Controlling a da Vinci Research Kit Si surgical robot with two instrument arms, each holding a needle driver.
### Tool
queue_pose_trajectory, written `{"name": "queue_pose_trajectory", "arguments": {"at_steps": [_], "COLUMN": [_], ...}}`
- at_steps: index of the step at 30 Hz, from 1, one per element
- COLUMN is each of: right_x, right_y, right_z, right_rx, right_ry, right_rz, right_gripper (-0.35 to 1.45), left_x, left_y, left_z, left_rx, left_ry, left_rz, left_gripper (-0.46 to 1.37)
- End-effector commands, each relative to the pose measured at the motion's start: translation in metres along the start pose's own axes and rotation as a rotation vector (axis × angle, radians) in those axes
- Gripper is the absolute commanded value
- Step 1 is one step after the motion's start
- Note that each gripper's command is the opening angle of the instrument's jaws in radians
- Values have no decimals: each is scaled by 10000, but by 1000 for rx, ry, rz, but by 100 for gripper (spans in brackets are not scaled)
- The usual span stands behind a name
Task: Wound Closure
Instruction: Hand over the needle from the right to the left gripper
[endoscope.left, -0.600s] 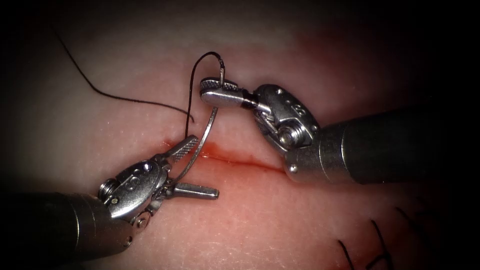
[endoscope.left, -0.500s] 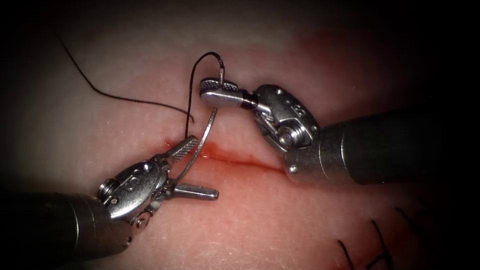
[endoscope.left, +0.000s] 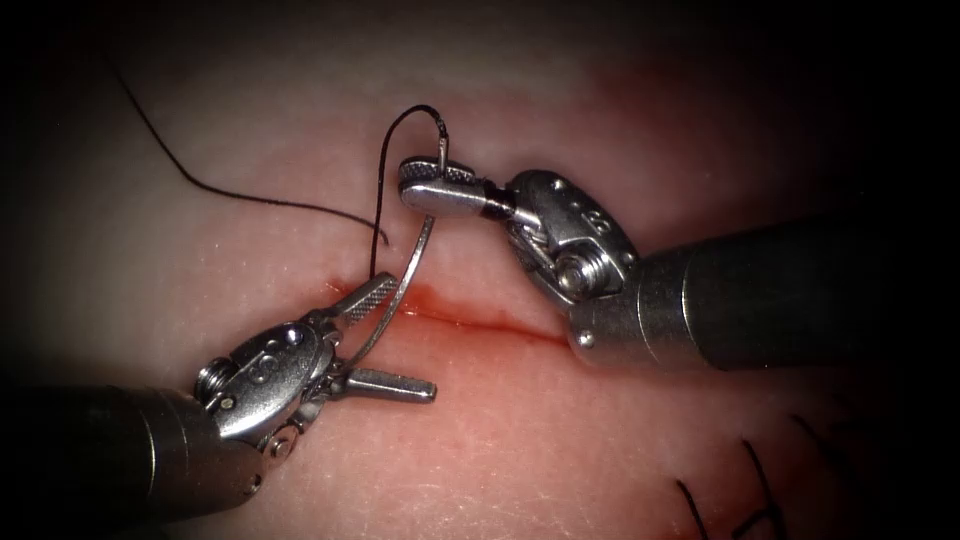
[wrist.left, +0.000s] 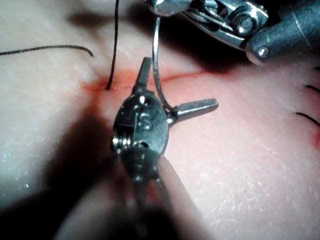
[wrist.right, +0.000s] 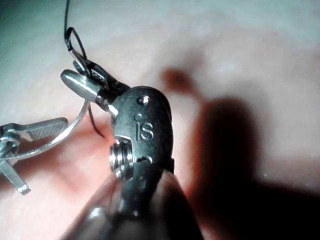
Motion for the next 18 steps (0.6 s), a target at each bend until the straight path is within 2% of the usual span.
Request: {"name": "queue_pose_trajectory", "arguments": {"at_steps": [1, 13, 18], "right_x": [0, 0, 0], "right_y": [0, 0, 0], "right_z": [0, 0, 0], "right_rx": [0, 0, 0], "right_ry": [0, 0, 0], "right_rz": [0, 0, 0], "right_gripper": [-30, -30, -30], "left_x": [-1, -4, -2], "left_y": [-1, -1, -3], "left_z": [0, -6, -12], "left_rx": [4, -20, -30], "left_ry": [-6, -61, -74], "left_rz": [-1, 79, 150], "left_gripper": [105, 107, 112]}}
